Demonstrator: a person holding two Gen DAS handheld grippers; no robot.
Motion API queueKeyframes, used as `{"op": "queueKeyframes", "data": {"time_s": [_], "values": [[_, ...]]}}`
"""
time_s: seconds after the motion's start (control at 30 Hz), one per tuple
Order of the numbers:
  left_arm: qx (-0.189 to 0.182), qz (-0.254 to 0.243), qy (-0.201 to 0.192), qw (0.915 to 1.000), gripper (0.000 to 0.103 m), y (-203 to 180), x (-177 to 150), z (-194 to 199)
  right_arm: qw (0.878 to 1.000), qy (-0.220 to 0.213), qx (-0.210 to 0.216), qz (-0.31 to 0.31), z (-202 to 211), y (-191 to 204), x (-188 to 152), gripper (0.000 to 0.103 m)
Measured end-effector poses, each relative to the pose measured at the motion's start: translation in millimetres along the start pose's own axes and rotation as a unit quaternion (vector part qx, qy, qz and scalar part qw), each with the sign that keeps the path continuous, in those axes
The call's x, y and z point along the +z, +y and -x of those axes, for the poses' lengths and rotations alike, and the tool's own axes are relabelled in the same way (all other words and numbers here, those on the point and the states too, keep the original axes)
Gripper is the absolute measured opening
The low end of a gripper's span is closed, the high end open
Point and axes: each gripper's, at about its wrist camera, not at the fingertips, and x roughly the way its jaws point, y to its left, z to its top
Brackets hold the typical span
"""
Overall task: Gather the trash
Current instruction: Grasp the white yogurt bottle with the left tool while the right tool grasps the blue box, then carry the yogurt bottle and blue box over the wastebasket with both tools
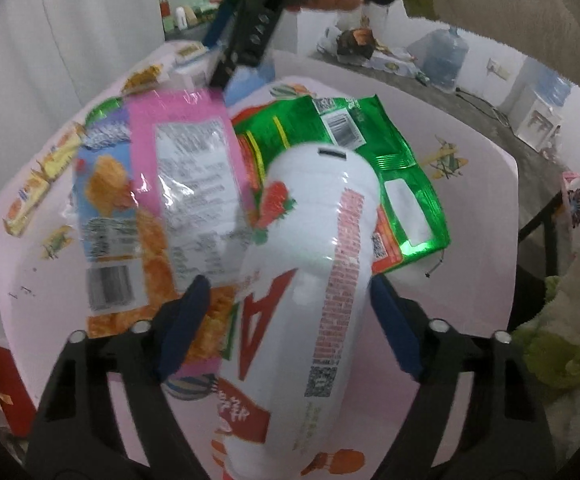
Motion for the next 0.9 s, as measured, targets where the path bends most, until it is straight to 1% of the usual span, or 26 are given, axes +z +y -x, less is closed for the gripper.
{"op": "queueKeyframes", "data": {"time_s": [0.07,0.1,0.2,0.23,0.27,0.37,0.4,0.47,0.57,0.77,0.87,0.9], "values": [[-0.005,0.001,0.008,1.0,0.065,-1,-1,-3,1.0,0.004,-0.007,0.002,-1,-2,2,0.082],[-0.005,0.0,0.01,0.9999,0.064,-3,-2,-4,1.0,0.011,-0.011,0.005,-4,-2,2,0.081],[0.004,-0.002,0.012,0.9999,0.062,-8,-3,-5,0.999,0.031,-0.024,0.025,-12,4,3,0.071],[0.006,0.0,0.012,0.9999,0.062,-8,-3,-5,0.999,0.035,-0.027,0.029,-14,6,3,0.064],[0.009,0.003,0.013,0.9999,0.061,-9,-3,-4,0.998,0.037,-0.031,0.032,-14,8,3,0.06],[0.016,0.011,0.012,0.9997,0.06,-10,-4,-2,0.998,0.034,-0.032,0.037,-12,12,3,0.051],[0.018,0.013,0.011,0.9997,0.06,-10,-4,-1,0.998,0.032,-0.034,0.036,-11,12,2,0.05],[0.023,0.013,0.007,0.9996,0.06,-14,-5,2,0.998,0.027,-0.041,0.036,-7,13,0,0.043],[0.027,0.024,-0.004,0.9993,0.059,-15,-6,9,0.998,0.016,-0.053,0.031,0,15,-4,0.036],[0.028,0.07,-0.019,0.997,0.058,-12,-8,22,0.997,-0.024,-0.072,-0.02,22,12,-21,0.031],[0.041,0.099,-0.037,0.9935,0.058,-10,-12,32,0.991,-0.049,-0.106,-0.065,33,7,-35,0.03],[0.047,0.109,-0.044,0.992,0.058,-10,-13,35,0.988,-0.059,-0.11,-0.086,38,5,-40,0.03]]}}
